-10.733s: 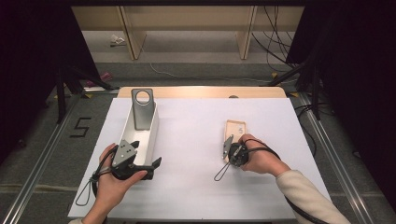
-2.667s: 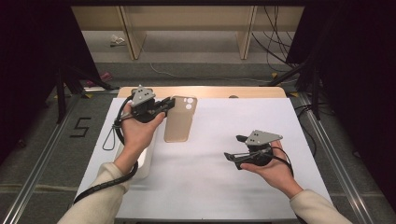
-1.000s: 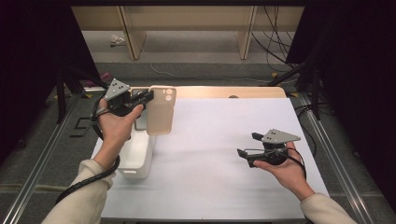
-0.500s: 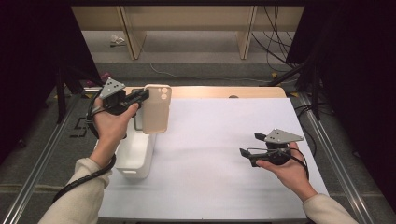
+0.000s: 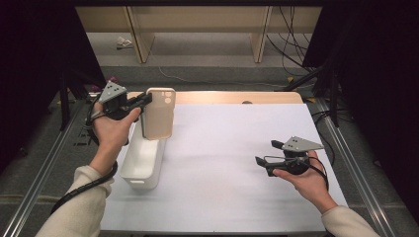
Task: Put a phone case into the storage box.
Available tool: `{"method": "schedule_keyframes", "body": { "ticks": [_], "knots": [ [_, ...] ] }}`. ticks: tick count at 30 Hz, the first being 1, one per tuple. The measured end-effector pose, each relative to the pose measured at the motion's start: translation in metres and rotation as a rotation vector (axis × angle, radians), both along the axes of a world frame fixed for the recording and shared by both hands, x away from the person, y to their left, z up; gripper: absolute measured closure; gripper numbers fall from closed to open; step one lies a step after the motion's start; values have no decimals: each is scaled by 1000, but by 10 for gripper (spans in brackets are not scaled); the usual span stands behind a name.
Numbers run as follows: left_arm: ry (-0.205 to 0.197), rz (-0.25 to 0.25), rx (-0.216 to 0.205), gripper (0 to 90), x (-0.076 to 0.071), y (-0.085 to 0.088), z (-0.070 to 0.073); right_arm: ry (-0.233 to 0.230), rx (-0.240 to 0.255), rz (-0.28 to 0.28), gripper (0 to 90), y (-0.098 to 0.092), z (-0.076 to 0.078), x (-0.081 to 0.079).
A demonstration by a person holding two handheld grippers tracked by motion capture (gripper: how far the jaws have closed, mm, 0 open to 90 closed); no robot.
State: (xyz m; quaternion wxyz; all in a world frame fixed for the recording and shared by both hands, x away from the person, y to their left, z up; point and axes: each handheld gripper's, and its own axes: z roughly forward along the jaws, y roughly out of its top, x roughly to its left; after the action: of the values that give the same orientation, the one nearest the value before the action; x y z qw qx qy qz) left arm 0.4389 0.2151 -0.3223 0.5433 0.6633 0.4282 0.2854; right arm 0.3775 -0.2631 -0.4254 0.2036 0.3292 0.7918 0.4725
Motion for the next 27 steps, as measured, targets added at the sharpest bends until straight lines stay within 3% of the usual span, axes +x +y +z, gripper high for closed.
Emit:
{"method": "schedule_keyframes", "body": {
  "ticks": [27],
  "knots": [
    [2,40,-8,824,11,17,-2,2,7,-9,159,-1,0,1]
  ]
}}
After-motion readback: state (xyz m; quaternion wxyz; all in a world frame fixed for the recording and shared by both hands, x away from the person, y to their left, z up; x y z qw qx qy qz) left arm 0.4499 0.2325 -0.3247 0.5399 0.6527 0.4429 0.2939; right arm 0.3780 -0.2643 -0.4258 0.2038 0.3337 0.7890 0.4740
